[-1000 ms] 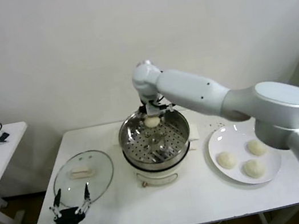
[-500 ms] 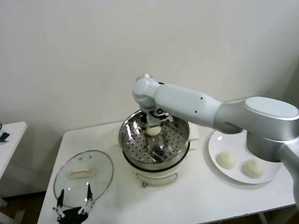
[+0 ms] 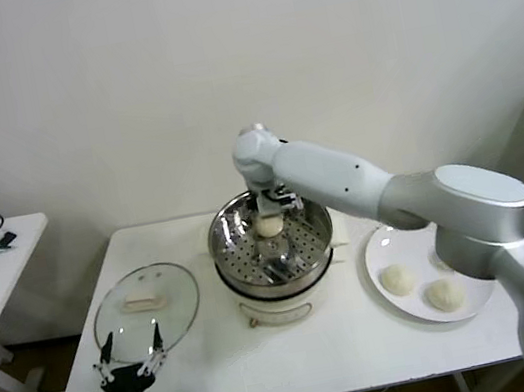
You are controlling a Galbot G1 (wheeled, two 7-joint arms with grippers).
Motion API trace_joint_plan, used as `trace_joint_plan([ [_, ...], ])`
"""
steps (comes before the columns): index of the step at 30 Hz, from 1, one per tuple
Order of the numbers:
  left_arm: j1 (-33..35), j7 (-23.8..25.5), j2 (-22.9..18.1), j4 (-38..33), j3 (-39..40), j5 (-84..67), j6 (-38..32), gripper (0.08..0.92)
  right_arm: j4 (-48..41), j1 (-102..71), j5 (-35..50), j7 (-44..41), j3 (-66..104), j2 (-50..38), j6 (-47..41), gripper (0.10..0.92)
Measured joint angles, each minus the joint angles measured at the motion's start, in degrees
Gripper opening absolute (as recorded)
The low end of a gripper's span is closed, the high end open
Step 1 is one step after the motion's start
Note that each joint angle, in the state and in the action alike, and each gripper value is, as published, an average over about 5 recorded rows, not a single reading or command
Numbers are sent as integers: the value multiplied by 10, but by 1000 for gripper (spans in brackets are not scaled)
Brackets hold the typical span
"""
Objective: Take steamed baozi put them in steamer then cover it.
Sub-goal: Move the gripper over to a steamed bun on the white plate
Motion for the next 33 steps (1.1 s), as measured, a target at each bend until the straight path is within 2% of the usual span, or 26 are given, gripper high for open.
trace_joint_plan([
  [7, 1, 1, 0, -8, 5, 2, 2, 823, 56, 68, 134, -5, -55, -72, -67, 823],
  [22, 20, 8, 3, -30, 17, -4, -5, 823, 205, 152, 486, 33, -184, -311, -392, 823],
  [27, 27, 8, 3, -33, 17, -5, -10, 823, 224, 136, 541, 35, -204, -374, -453, 823],
  [33, 30, 5, 2, -36, 15, -8, -9, 823, 225, 78, 549, 36, -191, -416, -491, 823],
])
